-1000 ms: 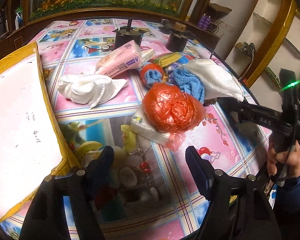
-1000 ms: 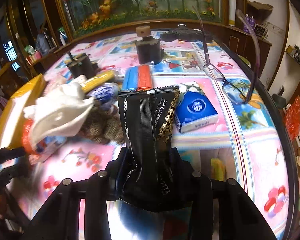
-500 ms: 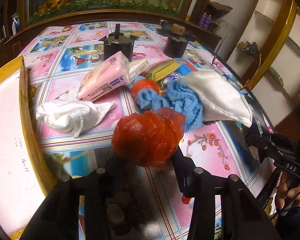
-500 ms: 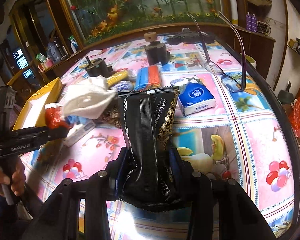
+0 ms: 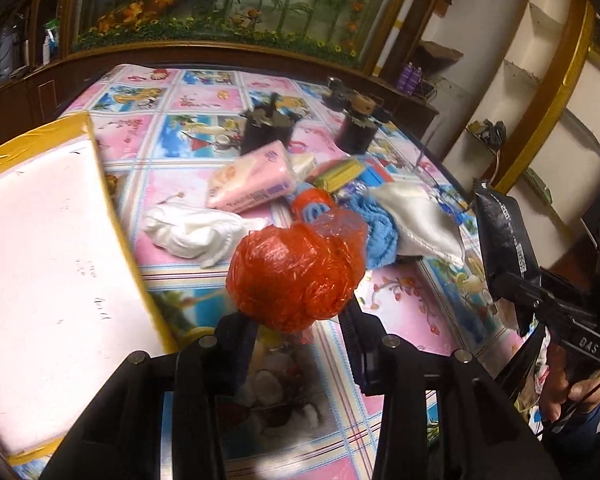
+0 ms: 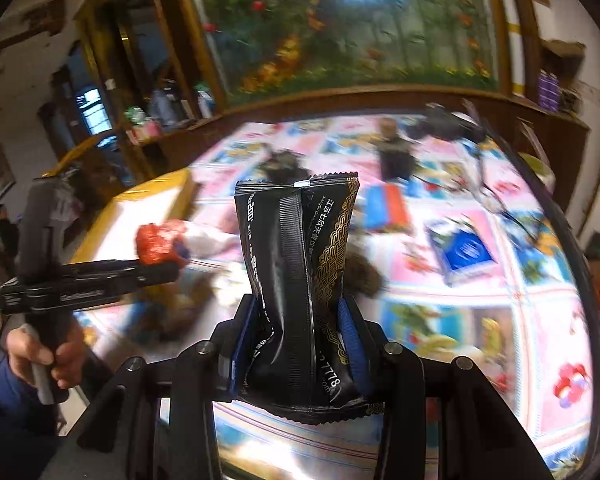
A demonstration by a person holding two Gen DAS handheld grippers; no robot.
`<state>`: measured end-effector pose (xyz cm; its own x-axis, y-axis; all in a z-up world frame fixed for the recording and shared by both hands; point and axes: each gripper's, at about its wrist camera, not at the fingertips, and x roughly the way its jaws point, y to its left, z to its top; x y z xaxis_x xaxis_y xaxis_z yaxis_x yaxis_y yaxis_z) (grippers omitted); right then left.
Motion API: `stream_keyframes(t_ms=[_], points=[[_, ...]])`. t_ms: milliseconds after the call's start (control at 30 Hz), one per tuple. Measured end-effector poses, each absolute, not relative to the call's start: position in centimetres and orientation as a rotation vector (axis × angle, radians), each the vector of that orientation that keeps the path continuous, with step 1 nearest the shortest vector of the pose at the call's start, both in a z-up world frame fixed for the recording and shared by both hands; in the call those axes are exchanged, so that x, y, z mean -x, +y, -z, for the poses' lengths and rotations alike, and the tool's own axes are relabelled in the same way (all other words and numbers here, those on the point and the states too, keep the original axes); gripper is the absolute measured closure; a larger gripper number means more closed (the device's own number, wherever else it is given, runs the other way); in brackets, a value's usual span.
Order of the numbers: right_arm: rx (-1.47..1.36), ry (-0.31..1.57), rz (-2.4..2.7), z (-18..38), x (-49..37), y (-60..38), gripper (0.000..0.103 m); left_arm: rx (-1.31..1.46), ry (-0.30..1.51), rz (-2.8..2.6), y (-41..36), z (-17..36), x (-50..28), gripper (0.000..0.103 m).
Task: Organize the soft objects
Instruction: 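Lower both held items into the yellow-rimmed box and open both tools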
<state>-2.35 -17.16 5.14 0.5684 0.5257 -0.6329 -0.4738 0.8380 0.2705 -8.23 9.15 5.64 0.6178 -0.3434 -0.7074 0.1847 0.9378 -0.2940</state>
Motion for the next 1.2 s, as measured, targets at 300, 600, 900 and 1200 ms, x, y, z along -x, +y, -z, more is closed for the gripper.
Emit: stream_keyframes(t_ms=[300, 600, 900, 1200], points=[[-0.058, 0.838, -0.793, -5.2, 0.5, -7.6, 0.058, 0.269, 0.793, 0.157, 15.9, -7.1, 9.1, 0.064], [-0.063, 0.919, -0.902, -4.2, -1.9, 1.7, 0.058, 0.366, 0.799, -0.025, 23.2, -6.1, 9.9, 0.064], [-0.055, 0.967, -0.916, -4.3, -5.1, 8.7, 0.057, 0.393, 0.811, -0.089, 26.5, -6.2, 9.3, 0.064], [-0.026, 1.037, -0.884, -1.9, -7.3, 14.0, 0.057, 0.467, 0.883, -0.192, 30.6, -4.5, 6.4, 0.064]])
